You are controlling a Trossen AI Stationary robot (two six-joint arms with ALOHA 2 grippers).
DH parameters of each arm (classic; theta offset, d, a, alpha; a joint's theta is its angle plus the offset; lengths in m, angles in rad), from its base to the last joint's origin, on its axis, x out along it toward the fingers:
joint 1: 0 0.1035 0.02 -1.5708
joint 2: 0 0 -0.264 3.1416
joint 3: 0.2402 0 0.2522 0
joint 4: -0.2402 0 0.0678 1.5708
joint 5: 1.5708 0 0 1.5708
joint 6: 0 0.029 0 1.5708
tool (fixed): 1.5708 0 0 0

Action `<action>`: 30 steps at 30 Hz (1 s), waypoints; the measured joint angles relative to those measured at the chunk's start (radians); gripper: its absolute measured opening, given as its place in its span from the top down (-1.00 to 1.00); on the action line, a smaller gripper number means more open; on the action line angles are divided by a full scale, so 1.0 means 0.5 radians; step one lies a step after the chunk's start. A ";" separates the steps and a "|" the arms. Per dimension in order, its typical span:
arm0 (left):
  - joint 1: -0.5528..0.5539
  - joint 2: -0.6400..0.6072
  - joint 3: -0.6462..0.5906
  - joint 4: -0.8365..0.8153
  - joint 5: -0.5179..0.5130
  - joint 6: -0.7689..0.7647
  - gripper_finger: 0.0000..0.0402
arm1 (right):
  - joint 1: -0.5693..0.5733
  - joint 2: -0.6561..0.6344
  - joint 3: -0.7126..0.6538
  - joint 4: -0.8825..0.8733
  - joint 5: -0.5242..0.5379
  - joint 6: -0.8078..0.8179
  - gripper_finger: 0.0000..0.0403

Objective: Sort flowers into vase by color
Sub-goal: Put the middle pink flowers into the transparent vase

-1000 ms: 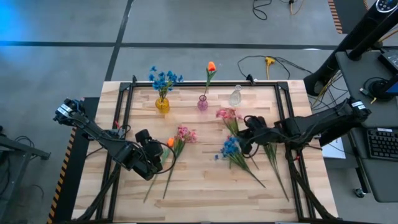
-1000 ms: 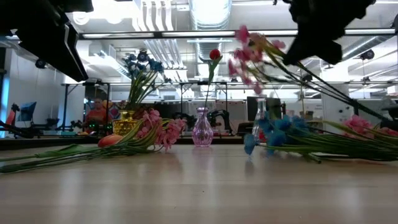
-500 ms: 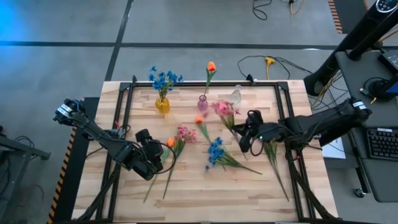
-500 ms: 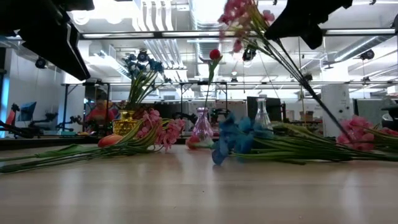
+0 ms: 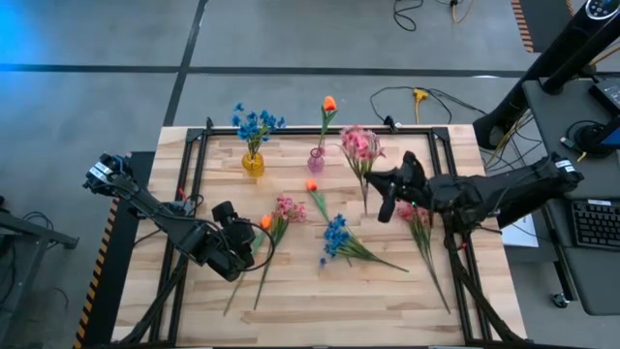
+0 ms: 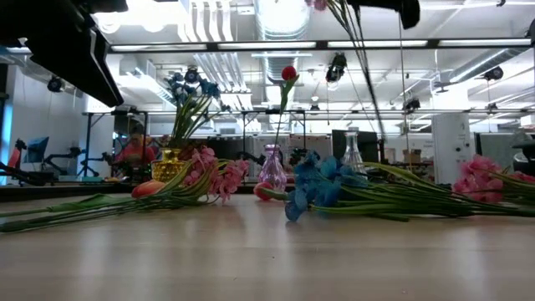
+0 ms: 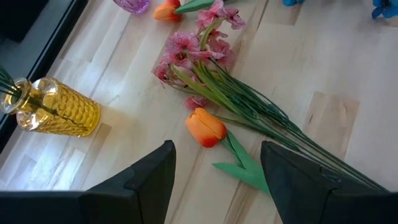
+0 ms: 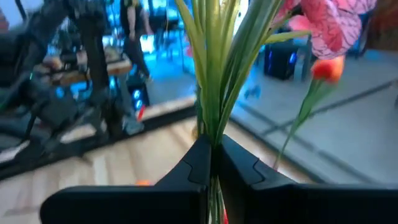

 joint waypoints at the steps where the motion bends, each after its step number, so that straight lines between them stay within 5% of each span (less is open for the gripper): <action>1: 0.000 0.000 0.000 0.000 0.000 0.000 -0.08 | -0.019 0.000 -0.001 0.073 -0.003 -0.061 0.94; 20: 0.000 0.000 0.001 0.024 -0.001 0.043 -0.08 | -0.754 -0.089 -0.043 0.705 -0.486 -0.570 0.94; 30: 0.000 0.000 0.001 0.025 -0.001 0.043 -0.08 | -1.108 -0.077 -0.230 1.085 -0.488 -0.621 0.94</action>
